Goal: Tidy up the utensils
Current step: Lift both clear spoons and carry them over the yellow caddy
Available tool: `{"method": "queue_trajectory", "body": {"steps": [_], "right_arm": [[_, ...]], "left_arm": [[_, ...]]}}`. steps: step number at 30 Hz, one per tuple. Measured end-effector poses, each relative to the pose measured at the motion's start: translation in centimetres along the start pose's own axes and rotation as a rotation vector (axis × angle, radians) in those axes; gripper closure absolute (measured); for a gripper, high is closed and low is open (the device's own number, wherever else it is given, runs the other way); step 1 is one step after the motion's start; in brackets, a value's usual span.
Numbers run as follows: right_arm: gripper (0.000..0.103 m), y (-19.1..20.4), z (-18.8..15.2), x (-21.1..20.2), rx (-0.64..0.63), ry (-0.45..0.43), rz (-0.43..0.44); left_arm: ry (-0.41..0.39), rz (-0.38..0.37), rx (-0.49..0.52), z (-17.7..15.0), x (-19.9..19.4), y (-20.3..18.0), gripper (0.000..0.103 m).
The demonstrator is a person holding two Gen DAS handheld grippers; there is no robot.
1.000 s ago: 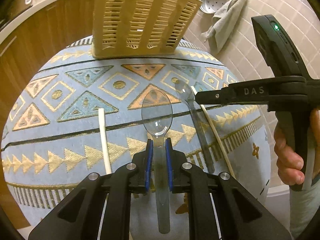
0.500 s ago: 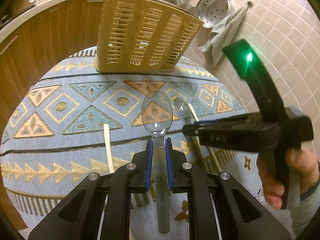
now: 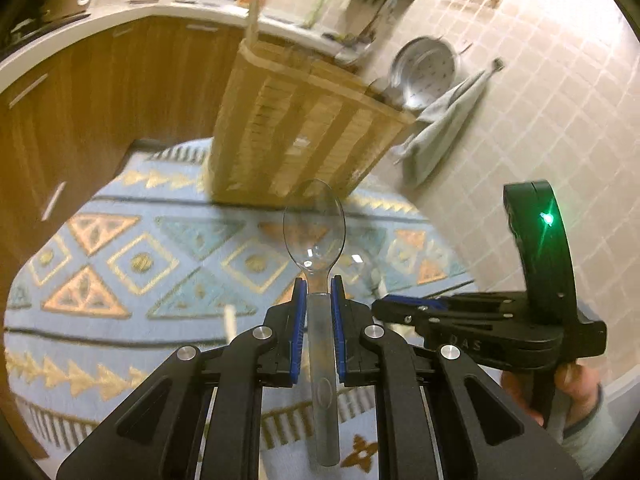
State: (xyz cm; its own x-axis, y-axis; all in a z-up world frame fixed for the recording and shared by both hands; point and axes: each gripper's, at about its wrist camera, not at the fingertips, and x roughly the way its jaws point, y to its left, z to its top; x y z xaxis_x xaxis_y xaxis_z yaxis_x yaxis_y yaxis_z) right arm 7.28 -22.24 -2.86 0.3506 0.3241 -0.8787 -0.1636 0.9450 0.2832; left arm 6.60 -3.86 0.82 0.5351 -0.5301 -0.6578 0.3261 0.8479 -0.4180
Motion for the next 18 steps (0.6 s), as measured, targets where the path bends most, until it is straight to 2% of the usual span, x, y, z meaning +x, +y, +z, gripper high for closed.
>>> {"method": "queue_trajectory", "body": {"steps": [5,9,15,17,18], "right_arm": [[0.093,1.0,0.6,-4.2,-0.068,-0.161,0.040],[0.093,1.2,1.8,-7.6,-0.079,-0.226,0.118],[0.093,1.9,4.8,-11.9,-0.110,-0.406,0.130],[0.093,1.5,6.4,-13.4,-0.103,-0.491,0.120],[0.093,1.2,7.0,-13.9,-0.095,-0.516,0.123]], "left_arm": [[-0.119,-0.004,0.054,2.0,-2.0,-1.2,0.093],[-0.241,0.018,0.097,4.1,-3.8,-2.3,0.093],[-0.412,0.036,0.142,8.5,-5.6,-3.5,0.093],[-0.464,0.040,0.158,9.7,-6.2,-4.2,0.093],[-0.511,0.051,0.173,10.5,-6.5,-4.7,0.093]]}}
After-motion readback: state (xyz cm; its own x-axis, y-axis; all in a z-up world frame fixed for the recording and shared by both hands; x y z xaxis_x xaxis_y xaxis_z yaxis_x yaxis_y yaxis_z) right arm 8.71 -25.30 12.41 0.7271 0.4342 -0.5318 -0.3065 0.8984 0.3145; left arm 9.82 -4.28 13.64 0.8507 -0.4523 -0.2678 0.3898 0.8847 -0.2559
